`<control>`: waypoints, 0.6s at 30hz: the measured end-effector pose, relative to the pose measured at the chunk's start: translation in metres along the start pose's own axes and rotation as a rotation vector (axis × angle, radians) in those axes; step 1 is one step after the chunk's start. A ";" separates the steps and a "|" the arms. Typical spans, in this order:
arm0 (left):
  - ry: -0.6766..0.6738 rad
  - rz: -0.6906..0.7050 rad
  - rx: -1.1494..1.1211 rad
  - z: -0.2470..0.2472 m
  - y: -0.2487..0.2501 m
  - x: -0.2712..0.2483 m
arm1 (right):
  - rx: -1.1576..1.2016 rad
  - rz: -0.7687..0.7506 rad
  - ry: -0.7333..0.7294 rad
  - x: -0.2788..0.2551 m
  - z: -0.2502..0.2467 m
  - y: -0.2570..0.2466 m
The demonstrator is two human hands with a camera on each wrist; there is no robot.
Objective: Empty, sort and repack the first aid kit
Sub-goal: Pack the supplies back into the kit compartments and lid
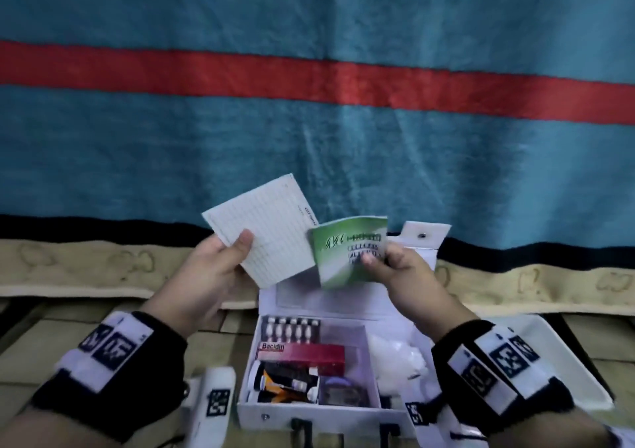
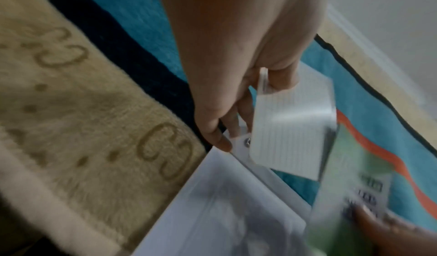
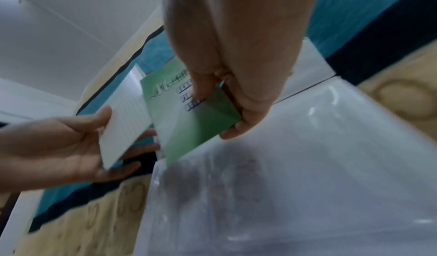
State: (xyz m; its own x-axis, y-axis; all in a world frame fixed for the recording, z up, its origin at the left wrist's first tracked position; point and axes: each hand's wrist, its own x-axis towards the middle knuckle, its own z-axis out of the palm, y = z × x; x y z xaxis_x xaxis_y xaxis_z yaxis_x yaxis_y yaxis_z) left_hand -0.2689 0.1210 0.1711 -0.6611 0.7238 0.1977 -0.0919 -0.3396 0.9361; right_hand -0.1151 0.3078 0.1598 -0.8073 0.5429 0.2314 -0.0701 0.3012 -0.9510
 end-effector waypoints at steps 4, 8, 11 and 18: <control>-0.041 -0.022 -0.081 -0.018 0.008 0.016 | 0.190 -0.140 0.200 0.022 0.018 -0.015; -0.086 -0.055 -0.244 -0.036 0.014 0.025 | 0.057 -0.227 0.302 0.034 0.029 -0.011; -0.101 -0.076 -0.317 -0.043 0.009 0.031 | -0.171 -0.345 0.355 0.034 0.028 -0.002; -0.159 -0.081 -0.236 -0.051 0.004 0.036 | -0.352 -0.455 0.342 0.035 0.010 0.002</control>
State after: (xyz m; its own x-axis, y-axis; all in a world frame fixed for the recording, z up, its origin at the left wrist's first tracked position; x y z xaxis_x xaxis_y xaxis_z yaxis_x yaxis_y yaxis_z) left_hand -0.3305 0.1153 0.1669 -0.5210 0.8330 0.1863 -0.3225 -0.3942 0.8605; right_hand -0.1492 0.3190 0.1642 -0.5075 0.5017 0.7006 -0.1174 0.7652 -0.6330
